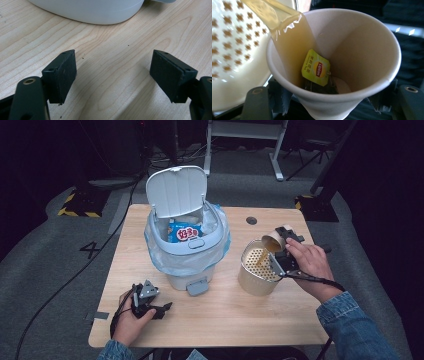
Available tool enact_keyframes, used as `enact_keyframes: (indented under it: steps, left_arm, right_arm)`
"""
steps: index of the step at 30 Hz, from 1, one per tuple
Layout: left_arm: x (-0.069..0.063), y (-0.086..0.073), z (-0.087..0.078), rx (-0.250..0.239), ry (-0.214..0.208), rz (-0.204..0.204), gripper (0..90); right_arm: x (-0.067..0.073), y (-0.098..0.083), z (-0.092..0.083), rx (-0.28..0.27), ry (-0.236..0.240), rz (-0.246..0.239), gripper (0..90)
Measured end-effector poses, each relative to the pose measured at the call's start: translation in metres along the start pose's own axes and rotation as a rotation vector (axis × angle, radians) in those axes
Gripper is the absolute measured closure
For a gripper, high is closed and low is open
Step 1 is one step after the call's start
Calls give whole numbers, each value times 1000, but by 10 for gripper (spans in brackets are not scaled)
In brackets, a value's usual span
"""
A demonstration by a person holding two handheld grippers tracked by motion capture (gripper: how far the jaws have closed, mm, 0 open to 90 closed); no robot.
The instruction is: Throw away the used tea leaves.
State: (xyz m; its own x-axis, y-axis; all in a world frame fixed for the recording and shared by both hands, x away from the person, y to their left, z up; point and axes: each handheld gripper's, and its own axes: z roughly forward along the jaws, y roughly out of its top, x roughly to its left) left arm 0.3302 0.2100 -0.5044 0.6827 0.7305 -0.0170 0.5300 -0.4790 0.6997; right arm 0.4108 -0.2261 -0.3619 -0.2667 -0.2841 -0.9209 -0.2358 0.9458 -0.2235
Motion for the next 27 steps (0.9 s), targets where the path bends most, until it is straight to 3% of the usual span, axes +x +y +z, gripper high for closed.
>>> enact_keyframes:
  steps: [10,15,20,27]
  left_arm:
    - [0,0,0,1,3,5,219]
    - [0,0,0,1,3,5,219]
    - [0,0,0,1,3,5,219]
    - [0,0,0,1,3,5,219]
  right_arm:
    - [12,13,-6,125,-224,-413,322]
    - [16,16,-9,155,-310,-532,321]
    - [20,14,-8,181,-342,-636,321]
    - [24,12,-9,203,-367,-722,321]
